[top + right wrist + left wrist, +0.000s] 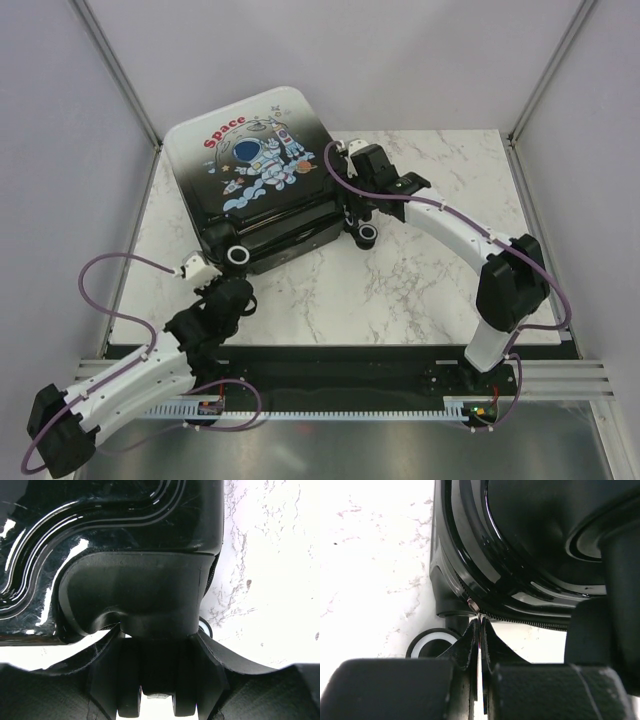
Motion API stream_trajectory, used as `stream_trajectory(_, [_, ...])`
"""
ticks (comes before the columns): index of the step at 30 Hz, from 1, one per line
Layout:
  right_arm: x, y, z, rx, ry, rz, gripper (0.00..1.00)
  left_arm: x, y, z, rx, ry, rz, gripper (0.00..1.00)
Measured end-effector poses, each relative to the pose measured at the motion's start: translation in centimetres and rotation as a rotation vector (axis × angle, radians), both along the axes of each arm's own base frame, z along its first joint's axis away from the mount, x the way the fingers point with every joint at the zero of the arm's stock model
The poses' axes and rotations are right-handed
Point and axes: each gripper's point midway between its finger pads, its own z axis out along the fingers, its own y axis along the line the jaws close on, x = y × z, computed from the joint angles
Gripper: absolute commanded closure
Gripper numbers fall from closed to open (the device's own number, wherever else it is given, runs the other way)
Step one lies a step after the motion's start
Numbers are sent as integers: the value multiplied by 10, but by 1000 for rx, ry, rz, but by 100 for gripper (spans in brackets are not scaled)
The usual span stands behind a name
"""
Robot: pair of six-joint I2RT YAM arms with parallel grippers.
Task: Pack the luggage
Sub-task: Zip the luggage at the center of the board.
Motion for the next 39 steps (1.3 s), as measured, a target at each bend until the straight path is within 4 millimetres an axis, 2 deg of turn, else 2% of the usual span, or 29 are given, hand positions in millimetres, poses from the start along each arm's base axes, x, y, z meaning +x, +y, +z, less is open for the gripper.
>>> stream_trajectory(9, [-6, 0, 3, 43, -47, -54, 100, 4, 1, -3, 30, 7, 18, 98])
stream_trajectory(15, [-4, -1, 3, 46, -63, -81, 100, 14, 4, -5, 133, 34, 61, 98])
stream_trajectory(20, [0, -5, 4, 38, -76, -120, 100, 24, -27, 7, 168, 12, 3, 98])
stream_trajectory(23, [-7, -1, 1, 44, -51, -117, 100, 27, -56, 14, 170, 12, -99, 98])
stream_trajectory(24, [-9, 0, 1, 43, -45, -115, 100, 28, -60, 15, 169, 12, -115, 98])
stream_trajectory(33, [-21, 8, 0, 61, 4, -100, 100, 25, -76, 12, 186, 29, -204, 98])
stream_trajectory(39, [-22, 9, -1, 68, 12, -102, 100, 32, -88, 9, 249, 54, -244, 98])
